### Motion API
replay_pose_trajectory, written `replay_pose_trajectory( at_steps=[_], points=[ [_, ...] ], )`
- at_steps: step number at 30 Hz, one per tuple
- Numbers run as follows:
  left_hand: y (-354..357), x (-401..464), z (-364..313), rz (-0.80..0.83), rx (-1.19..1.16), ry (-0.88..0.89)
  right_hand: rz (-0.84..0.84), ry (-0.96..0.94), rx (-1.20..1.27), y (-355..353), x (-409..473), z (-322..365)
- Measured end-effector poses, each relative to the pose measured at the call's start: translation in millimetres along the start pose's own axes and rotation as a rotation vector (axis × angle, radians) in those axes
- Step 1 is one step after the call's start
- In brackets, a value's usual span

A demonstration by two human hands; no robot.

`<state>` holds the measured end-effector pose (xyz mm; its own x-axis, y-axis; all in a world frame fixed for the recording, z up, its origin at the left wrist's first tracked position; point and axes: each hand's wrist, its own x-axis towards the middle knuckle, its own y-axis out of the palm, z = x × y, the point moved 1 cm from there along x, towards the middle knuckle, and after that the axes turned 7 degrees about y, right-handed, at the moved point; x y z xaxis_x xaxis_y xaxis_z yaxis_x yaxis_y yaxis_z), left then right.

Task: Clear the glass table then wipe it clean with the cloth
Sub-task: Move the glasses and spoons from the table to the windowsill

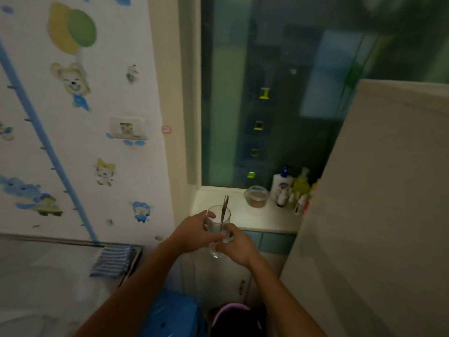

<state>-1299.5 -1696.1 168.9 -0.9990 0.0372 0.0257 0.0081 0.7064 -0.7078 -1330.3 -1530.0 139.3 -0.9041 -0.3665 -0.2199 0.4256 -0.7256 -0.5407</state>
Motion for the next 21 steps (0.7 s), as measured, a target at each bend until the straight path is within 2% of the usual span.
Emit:
replay_pose_trajectory(
  at_steps=[3,9,21],
  points=[
    [6,23,-13,-0.001,-0.005,0.010,-0.031,-0.008,-0.051,-22,13,-5],
    [5,77,-15,0.018,-0.017,0.042,-0.060,0.056,0.000,-43,58,-11],
    [-14,177,37,-0.042,-0.159,0.043,-0.142,0.135,0.026,-39,160,15]
  ],
)
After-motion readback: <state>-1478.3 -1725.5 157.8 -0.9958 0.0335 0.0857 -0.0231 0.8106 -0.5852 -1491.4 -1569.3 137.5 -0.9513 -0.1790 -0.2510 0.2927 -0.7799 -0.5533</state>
